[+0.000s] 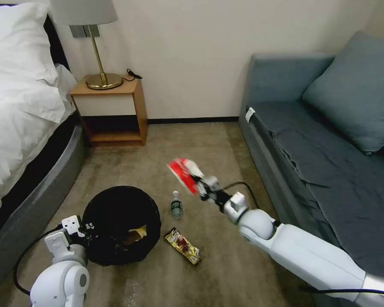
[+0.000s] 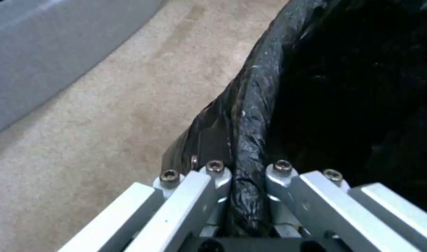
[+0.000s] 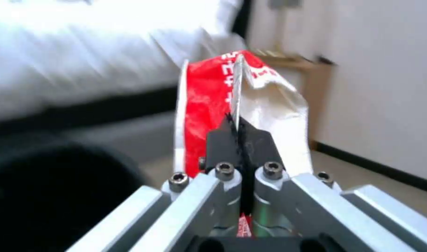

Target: Pick up the trash bin, then pick up the garbage on the floor and place it into the trash bin.

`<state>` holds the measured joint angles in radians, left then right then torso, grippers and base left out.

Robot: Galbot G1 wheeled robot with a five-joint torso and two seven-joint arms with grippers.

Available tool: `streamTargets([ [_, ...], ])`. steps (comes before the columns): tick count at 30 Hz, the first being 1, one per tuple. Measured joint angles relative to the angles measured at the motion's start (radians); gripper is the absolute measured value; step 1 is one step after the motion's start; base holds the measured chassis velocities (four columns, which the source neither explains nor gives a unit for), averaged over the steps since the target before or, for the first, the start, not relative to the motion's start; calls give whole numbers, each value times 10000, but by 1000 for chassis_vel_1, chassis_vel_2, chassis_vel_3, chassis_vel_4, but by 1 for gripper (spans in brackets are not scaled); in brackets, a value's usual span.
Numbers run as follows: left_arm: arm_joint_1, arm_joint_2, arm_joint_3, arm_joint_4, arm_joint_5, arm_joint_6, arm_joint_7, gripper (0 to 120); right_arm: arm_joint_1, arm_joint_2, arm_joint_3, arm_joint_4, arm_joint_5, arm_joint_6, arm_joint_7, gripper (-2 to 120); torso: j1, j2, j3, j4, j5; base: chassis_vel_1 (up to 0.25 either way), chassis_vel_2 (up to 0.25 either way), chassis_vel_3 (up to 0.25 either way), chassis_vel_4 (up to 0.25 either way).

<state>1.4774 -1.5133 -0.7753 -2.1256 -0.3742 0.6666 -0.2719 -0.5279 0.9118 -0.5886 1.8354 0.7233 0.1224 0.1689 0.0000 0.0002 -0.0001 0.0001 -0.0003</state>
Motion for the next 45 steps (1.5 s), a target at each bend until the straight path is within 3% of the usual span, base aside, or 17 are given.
streamTargets([
  [4, -24, -33, 42, 30, 25, 10, -17, 3, 366, 309, -822, 942, 865, -432, 540, 0, 0, -1, 0, -1, 1, 0, 0, 0, 0],
  [8, -24, -62, 55, 14, 48, 19, -19, 3, 621, 664, -2001, 919, 984, -550, 974, 0, 0, -1, 0, 0, 1, 0, 0, 0, 0],
  [11, -3, -80, 55, -82, 55, 36, -21, 3, 808, 1112, -3187, 196, 656, -529, 1228, 0, 0, -1, 0, -1, 1, 0, 0, 0, 0],
  [19, 110, -131, 48, -225, 67, 39, -21, 3, 1160, 2148, -4094, -1526, -283, -135, 1655, 0, 0, -1, 1, 1, 3, 0, 0, 0, 0],
  [23, 131, -133, 10, -248, 71, 37, -22, 3, 1233, 2271, -4117, -1586, -305, -159, 1833, 10, 0, -1, 1, -1, 3, 0, 0, 0, 0],
  [26, 127, -133, 2, -257, 68, 31, -23, 3, 1255, 2167, -4135, -1329, -267, -227, 1876, 25, 0, -1, 1, -1, 2, 0, 0, 0, 0],
  [30, 119, -133, -1, -257, 68, 31, -22, 3, 1256, 2121, -4136, -1253, -260, -244, 1885, 30, 0, -1, 1, -1, 2, 0, 0, 0, 0],
  [32, 79, -123, -32, -257, 59, 28, -19, 3, 1214, 1945, -4048, -989, -237, -268, 1948, 45, 0, -2, 1, -1, 3, 0, 0, 0, 0],
  [34, 78, -115, -62, -260, 59, 28, -20, 3, 1190, 1867, -3908, -867, -225, -283, 1968, 50, 0, -2, 1, 0, 4, 0, 0, 0, 0],
  [38, 87, -87, -248, -369, 85, 28, -18, 3, 939, 1110, -2643, -177, -158, -449, 1952, 70, 0, -3, 1, -1, 5, 0, 0, 0, 0],
  [45, 128, -50, -501, -546, 33, 36, 5, 3, 537, -88, -1546, -187, 114, -644, 1905, 92, 0, -3, 0, -2, 5, 0, 0, 0, 0],
])
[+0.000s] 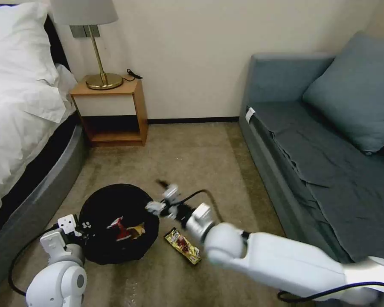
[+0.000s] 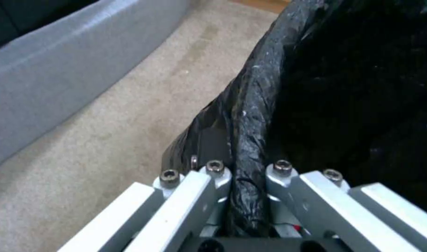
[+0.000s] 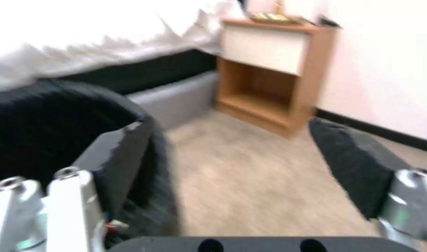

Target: Pick up the trash bin, then pick up the garbage on the floor and place it into the trash bin.

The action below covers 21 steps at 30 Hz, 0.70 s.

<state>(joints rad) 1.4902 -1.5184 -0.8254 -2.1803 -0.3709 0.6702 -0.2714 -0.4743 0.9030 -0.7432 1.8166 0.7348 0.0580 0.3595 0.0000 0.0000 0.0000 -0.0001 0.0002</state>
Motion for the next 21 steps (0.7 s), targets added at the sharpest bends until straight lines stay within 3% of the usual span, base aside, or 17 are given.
streamTargets([
  [2, 39, 53, -49, -83, -68, 11, 3, 3, -107, -278, -63, -376, 6, 0, -77, 98, 0, -1, 0, -2, -1, 0, 0, 0, 0],
  [8, 102, 127, -151, -183, -201, 37, 9, 3, -188, -342, -1274, -1463, -76, 211, -238, 100, 0, 0, 0, -1, -1, 0, 0, 0, 0],
  [14, 168, 88, -164, -184, -224, 39, 9, 3, 533, 337, -3974, -3433, -81, 756, -504, 100, 0, -1, 0, 1, -1, 0, 0, 0, 0],
  [21, 224, 34, -157, -148, -203, 7, 10, 3, 1316, 877, -5198, -4467, -24, 888, -851, 100, 0, 0, 0, 2, -1, 0, 0, 0, 0],
])
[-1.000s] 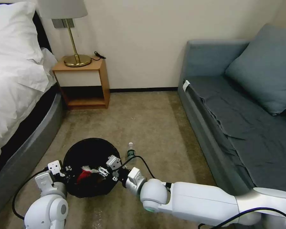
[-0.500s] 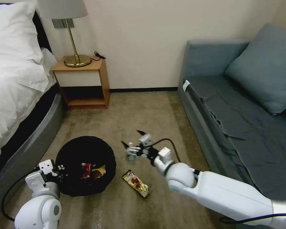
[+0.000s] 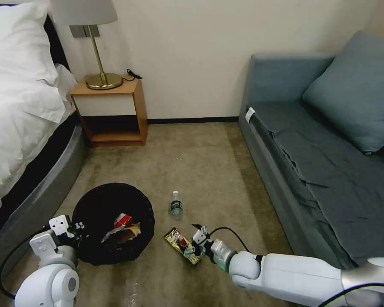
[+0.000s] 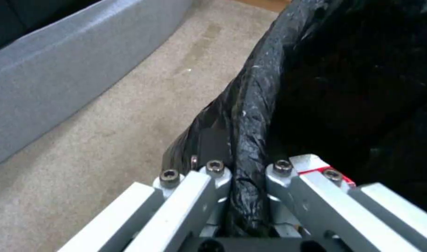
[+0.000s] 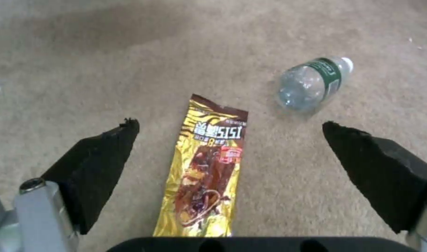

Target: Pick up the trash bin, then pick up the garbage on the floor and place it into the trash bin.

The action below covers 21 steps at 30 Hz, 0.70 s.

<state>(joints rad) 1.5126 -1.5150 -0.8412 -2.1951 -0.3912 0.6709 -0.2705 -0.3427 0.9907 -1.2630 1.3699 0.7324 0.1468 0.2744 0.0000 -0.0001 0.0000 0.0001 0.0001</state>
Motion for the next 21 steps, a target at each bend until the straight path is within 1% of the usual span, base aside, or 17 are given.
streamTargets([
  [3, -20, -14, 9, 55, 6, -5, 0, 3, 583, 201, -726, -195, 287, -92, -184, 100, 0, 0, 0, 1, -2, 0, 0, 0, 0],
  [5, -29, -15, 11, 64, 7, -7, 0, 3, 688, 234, -908, -228, 343, -104, -214, 100, 0, 0, 0, 0, -3, 0, 0, 0, 0],
  [7, -29, -29, 25, 96, 15, -29, 4, 3, 976, 443, -1470, -447, 575, -178, -418, 100, 0, -1, 0, -2, -2, 0, 0, 0, 0],
  [8, -29, -29, 25, 96, 15, -29, 4, 3, 976, 443, -1470, -447, 575, -178, -418, 100, 0, -1, 0, -2, -2, 0, 0, 0, 0],
  [11, -5, -58, 44, 100, 46, -50, 13, 3, 1284, 691, -1962, -755, 909, -256, -896, 100, 0, 0, 0, -1, -2, 0, 0, 0, 0],
  [13, -5, -70, 51, 102, 61, -56, 16, 3, 1327, 747, -2026, -822, 941, -256, -1005, 100, 0, 0, 0, 0, -2, 0, 0, 0, 0],
  [15, -11, -99, 85, 116, 113, -69, 24, 3, 1389, 1017, -2226, -1131, 1186, -291, -1279, 100, 0, 0, 0, -1, 0, 0, 0, 0, 0],
  [21, -38, -85, 84, 194, 123, -89, 36, 3, 1181, 1339, -2392, -1642, 1165, -167, -1308, 100, 0, 0, 0, -2, -1, 0, 0, 0, 0],
])
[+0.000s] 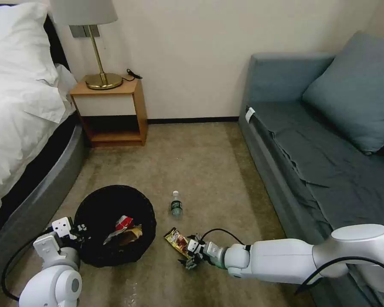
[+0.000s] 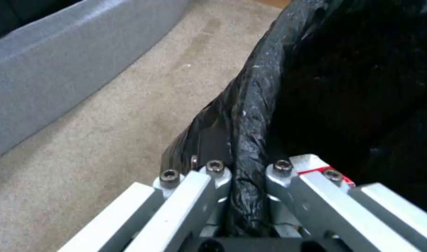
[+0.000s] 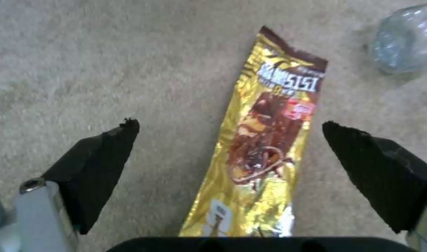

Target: Pick up the trash bin, then pick up the garbage on the floor and place it into the trash bin.

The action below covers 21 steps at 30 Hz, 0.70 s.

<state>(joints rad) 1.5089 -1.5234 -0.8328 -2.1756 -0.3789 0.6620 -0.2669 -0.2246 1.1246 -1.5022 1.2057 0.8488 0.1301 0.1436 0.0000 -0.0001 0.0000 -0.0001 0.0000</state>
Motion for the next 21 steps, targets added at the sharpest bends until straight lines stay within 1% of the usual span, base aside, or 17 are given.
streamTargets([
  [2, -1, -1, 4, 17, 1, -21, 6, 3, -107, 203, -6, -326, -49, 89, -7, 100, 0, 0, 0, 1, 0, 0, 0, 0, 0],
  [6, -15, -40, 28, 7, 17, -27, 9, 3, -173, 373, -13, -709, -169, 239, -26, 100, 0, 0, 0, 2, 0, 0, 0, 0, 0],
  [12, -38, -47, 35, -75, 23, -27, 11, 3, -236, 410, -7, -1119, -235, 266, -68, 100, 0, 0, 0, 0, 0, 0, 0, 0, 0],
  [21, 11, -48, 29, -106, 13, -27, 11, 3, -320, 410, 35, -1385, -263, 225, -57, 100, 0, 0, 0, 1, 0, 0, 0, 0, 0],
])
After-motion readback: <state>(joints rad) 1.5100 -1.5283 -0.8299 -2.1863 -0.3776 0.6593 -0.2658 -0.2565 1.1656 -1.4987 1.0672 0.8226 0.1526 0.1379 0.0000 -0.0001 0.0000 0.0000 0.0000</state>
